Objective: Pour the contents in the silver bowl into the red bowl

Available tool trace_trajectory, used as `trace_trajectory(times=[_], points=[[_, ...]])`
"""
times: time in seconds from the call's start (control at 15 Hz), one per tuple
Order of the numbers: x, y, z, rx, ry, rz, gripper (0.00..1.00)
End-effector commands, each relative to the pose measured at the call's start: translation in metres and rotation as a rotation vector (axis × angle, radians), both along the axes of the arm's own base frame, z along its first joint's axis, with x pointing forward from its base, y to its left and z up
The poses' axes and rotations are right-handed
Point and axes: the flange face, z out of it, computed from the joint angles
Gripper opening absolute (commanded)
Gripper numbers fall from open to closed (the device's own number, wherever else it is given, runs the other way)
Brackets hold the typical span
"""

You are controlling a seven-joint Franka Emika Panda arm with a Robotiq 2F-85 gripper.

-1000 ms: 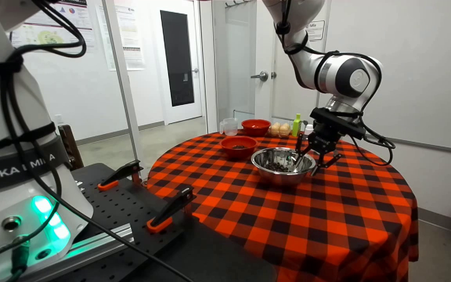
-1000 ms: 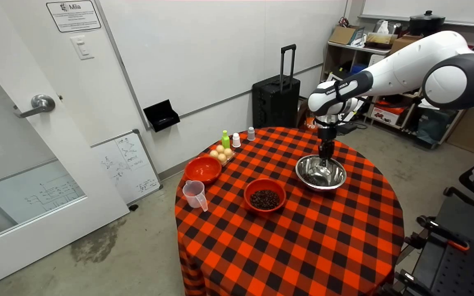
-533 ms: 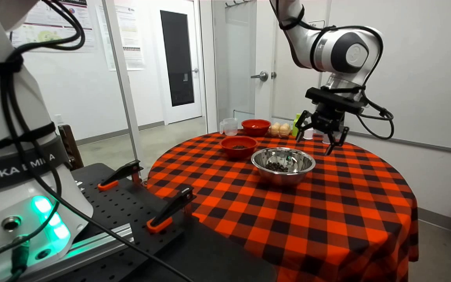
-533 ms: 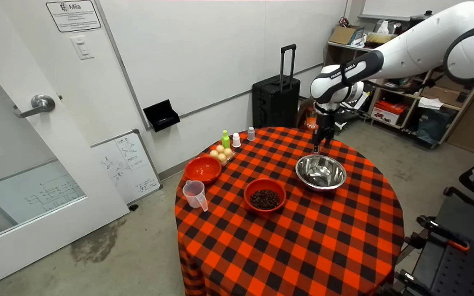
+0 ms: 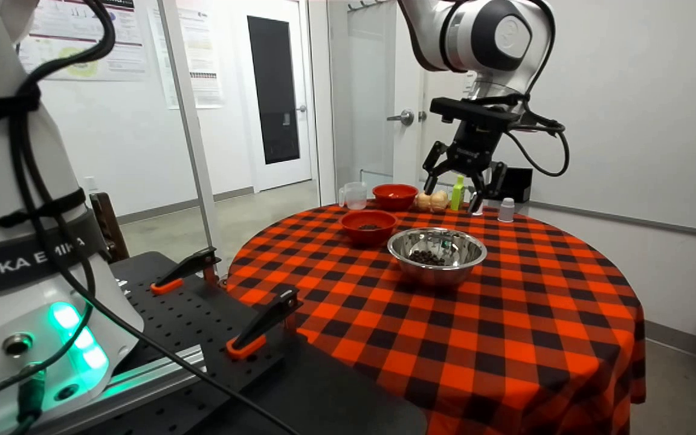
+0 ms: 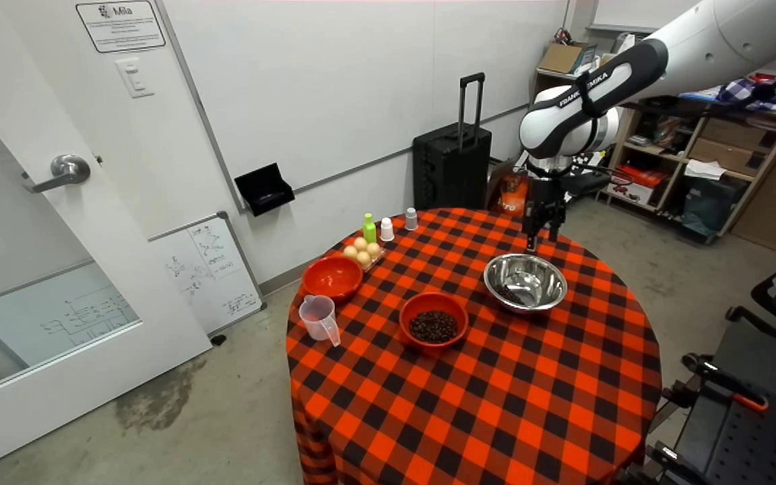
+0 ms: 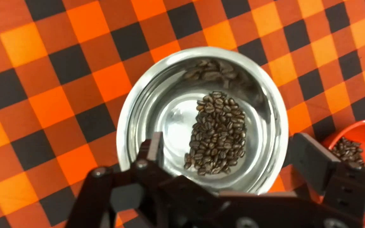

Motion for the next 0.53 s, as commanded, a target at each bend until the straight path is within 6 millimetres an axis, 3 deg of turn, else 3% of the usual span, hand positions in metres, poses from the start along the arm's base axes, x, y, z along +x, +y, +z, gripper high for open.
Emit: trace_trajectory(times=[0.0,0.47], points=[[-0.04,0.04,0.032,0.0,-0.038,0.032,1.0],[-0.103,0.116,0.09,-0.01,-0.209,0.079,1.0]])
